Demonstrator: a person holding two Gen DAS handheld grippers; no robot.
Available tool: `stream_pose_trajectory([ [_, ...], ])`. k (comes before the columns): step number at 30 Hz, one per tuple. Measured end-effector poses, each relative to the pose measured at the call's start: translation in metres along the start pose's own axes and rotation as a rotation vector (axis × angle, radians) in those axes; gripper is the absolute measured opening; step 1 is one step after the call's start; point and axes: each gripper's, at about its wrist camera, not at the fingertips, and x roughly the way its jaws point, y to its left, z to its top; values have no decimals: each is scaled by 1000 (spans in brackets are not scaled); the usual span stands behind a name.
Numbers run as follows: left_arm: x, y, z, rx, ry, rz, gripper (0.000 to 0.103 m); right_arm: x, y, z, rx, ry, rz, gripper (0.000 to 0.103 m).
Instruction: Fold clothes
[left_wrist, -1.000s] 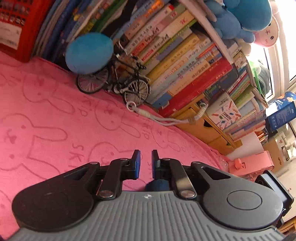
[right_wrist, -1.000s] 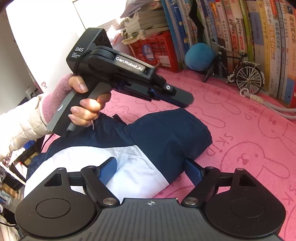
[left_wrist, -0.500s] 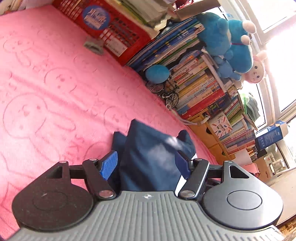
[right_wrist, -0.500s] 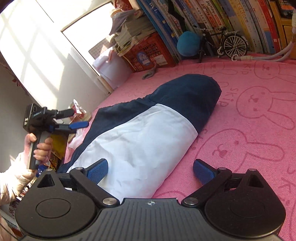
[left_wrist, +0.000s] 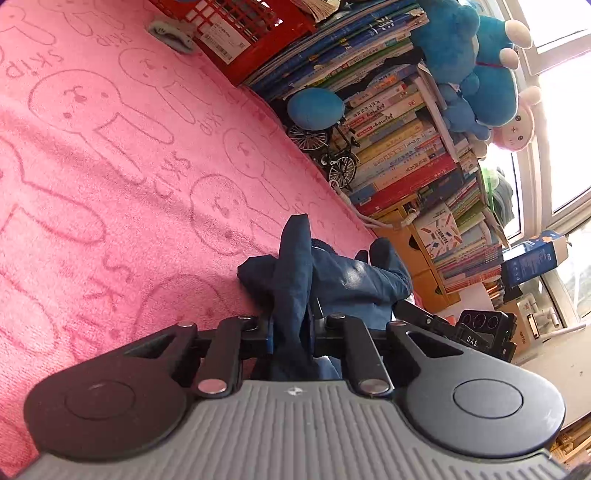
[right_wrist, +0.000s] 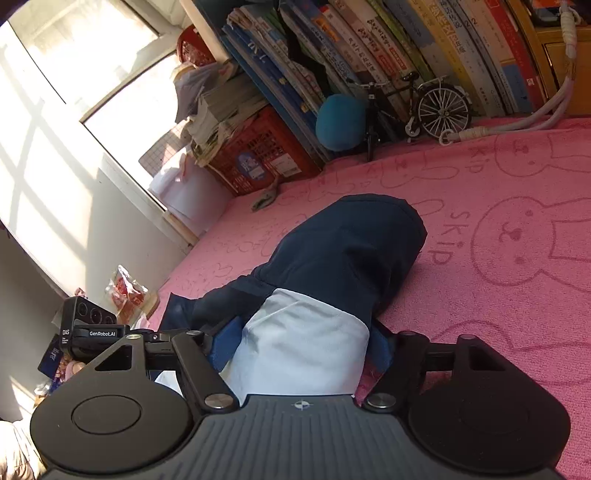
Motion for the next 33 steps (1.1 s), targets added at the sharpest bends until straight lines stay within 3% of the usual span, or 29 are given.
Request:
stream_pose_trajectory([
  [3,19,-13,17,18,2,-30,13,-20,-2,10,-2,-53,1,49],
  [8,73,-41,56,117,-10,-44,14,-50,-13,43,-27,-124,-117,49],
  [11,101,-50,67,179,-8,94,23,-54,-34,65,0,-129,-283,59],
  [13,97,-55,62,265,-33,177,28,-54,-42,70,8,-102,-414,59],
  [14,89,-56,58,321,-60,214,29,-59,-42,67,-12,-99,-435,62],
  [18,48,-65,40,488,-151,431,39,-93,-9,31,-194,-96,-433,85],
  [20,28,-74,26,555,-181,553,39,-108,13,9,-273,-84,-443,86],
  [24,11,-107,-32,764,-182,715,43,-129,63,-39,-394,-43,-462,91],
  [28,7,-119,-68,719,-117,703,45,-130,107,-97,-471,12,-495,93],
  [33,-2,-136,-89,714,-147,698,45,-104,146,-155,-560,48,-530,97],
])
